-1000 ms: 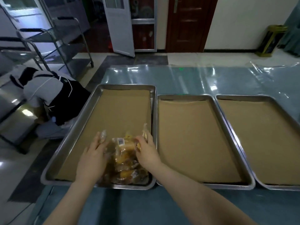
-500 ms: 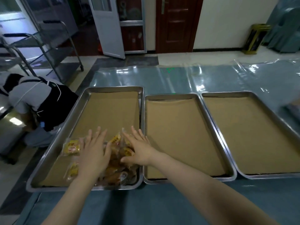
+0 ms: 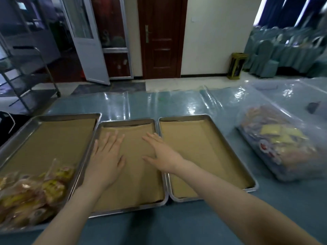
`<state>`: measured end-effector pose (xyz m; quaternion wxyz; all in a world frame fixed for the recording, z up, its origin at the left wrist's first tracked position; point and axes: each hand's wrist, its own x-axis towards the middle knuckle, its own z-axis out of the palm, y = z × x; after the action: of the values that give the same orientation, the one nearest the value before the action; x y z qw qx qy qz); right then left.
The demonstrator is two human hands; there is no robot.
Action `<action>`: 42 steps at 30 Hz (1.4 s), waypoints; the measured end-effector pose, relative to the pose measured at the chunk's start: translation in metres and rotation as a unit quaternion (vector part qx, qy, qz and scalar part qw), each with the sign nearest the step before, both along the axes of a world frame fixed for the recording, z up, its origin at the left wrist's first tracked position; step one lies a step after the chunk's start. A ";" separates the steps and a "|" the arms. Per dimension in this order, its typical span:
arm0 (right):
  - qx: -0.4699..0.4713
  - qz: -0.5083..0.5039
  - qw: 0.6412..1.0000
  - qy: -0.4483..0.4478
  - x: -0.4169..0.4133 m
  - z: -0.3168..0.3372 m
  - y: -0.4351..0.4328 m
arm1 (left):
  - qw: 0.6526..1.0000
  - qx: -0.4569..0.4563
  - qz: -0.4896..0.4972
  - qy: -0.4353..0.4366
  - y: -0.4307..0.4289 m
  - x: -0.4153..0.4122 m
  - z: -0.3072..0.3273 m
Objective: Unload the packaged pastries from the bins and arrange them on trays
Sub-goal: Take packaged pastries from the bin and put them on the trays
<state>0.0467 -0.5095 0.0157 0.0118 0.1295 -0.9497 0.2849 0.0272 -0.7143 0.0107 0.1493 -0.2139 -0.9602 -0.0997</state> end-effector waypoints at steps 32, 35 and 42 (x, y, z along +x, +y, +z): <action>0.039 -0.128 0.982 0.134 0.098 0.102 0.565 | 0.953 0.224 -0.203 0.013 0.532 0.076 0.083; 0.002 -0.126 0.992 0.015 0.075 0.099 0.605 | 0.964 0.209 -0.159 -0.049 0.571 0.073 0.083; 0.213 0.000 0.955 -0.206 0.045 0.058 0.650 | 0.987 -0.079 -0.115 -0.084 0.622 0.065 0.049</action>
<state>0.0914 0.1402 0.0736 -0.2120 0.0672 -0.9701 0.0968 0.0920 -0.0923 0.0595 0.0385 -0.3250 -0.9432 -0.0573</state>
